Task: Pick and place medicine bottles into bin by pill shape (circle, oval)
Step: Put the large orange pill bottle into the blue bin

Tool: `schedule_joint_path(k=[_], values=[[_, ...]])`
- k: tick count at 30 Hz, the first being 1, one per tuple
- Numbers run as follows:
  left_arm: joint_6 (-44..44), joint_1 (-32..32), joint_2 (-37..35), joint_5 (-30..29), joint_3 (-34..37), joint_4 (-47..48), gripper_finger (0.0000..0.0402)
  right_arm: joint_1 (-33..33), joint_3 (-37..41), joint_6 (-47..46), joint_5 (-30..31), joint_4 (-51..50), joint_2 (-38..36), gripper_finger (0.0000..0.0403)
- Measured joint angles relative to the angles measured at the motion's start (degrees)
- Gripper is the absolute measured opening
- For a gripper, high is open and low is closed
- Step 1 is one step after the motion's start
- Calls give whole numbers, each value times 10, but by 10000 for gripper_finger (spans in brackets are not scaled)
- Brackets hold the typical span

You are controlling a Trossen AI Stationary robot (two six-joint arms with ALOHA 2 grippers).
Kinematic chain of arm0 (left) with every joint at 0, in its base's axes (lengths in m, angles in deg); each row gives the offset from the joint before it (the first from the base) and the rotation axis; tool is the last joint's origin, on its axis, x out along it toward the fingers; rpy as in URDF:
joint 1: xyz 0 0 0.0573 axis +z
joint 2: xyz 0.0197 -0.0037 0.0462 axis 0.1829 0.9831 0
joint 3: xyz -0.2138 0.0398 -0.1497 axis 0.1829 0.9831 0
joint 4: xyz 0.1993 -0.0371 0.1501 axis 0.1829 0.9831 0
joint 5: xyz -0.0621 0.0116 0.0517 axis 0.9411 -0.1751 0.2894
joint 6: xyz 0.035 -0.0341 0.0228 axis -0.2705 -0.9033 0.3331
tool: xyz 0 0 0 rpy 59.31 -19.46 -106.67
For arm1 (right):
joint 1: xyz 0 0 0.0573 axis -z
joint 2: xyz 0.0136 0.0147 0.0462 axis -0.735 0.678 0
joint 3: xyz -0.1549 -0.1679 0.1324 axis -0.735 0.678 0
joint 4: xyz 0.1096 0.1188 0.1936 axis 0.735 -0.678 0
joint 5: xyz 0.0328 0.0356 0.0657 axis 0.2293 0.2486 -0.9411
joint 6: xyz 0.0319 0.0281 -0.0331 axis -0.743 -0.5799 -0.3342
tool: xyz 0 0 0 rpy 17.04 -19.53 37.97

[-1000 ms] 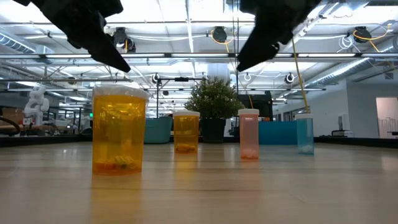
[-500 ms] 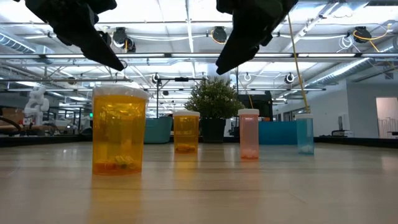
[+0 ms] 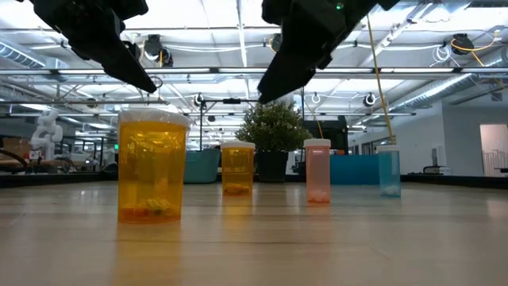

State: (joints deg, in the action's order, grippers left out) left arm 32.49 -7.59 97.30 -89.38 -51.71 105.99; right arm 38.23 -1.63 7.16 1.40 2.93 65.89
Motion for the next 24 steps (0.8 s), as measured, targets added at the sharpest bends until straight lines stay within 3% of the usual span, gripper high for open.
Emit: schedule_joint_path(k=[12, 24], values=[[11, 2, 0, -1, 0, 3, 257, 39, 0, 5, -90, 105, 76, 334], [14, 2, 0, -3, 0, 5, 257, 49, -2, 44, -88, 115, 90, 334]])
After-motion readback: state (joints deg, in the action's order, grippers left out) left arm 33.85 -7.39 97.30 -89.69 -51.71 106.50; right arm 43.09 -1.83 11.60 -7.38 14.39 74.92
